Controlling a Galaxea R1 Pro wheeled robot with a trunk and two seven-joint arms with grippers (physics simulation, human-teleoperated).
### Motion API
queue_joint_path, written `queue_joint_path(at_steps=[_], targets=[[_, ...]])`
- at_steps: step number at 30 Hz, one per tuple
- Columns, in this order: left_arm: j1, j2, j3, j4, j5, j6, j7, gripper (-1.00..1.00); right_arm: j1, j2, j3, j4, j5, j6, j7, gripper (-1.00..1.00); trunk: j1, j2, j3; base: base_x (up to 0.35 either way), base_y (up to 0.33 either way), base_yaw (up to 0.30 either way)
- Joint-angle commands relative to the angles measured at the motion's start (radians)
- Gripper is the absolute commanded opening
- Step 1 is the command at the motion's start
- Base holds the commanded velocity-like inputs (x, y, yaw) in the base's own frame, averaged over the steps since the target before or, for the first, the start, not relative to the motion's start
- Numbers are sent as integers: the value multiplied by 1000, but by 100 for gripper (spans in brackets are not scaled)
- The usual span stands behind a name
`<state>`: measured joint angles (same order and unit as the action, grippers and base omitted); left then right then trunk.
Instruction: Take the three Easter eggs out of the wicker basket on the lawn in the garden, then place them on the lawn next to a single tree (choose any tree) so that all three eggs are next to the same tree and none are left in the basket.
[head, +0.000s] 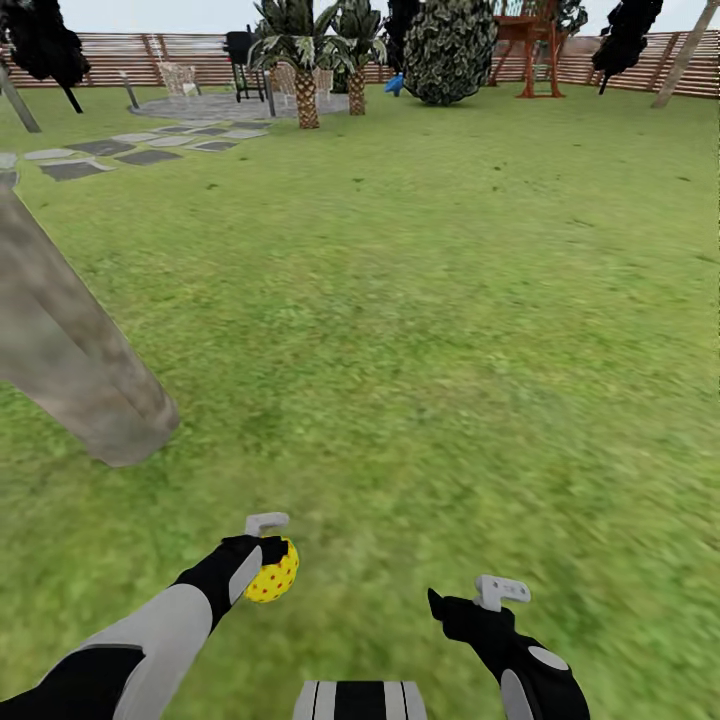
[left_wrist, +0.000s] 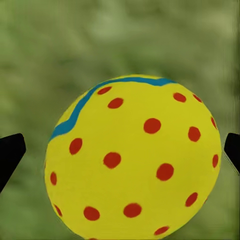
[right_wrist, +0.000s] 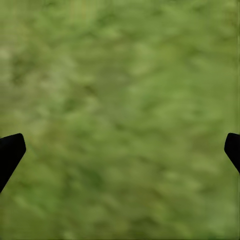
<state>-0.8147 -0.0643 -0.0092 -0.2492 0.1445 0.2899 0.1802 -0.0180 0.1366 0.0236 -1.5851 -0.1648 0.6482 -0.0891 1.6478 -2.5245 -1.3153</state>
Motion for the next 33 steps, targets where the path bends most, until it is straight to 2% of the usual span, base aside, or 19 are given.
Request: queue_joint_path(at_steps=[1, 9, 24, 33], targets=[[0, 0, -1, -2, 10, 5, 5, 100, 0, 0, 1, -1, -10, 4, -9, 100, -1, 0, 3, 0, 0, 0], [-1, 1, 1, -1, 12, 22, 8, 100, 0, 0, 1, -1, -10, 4, -10, 100, -4, 2, 34, -32, 0, 0], [0, 1, 1, -1, 15, 20, 11, 100, -5, 1, 5, -1, -11, 5, -8, 100, -11, 5, 92, -296, 0, 1], [0, 0, 2, -1, 17, 20, 14, 100, -8, 0, 6, -1, -10, 5, -9, 100, -15, 7, 127, -15, 0, 234]])
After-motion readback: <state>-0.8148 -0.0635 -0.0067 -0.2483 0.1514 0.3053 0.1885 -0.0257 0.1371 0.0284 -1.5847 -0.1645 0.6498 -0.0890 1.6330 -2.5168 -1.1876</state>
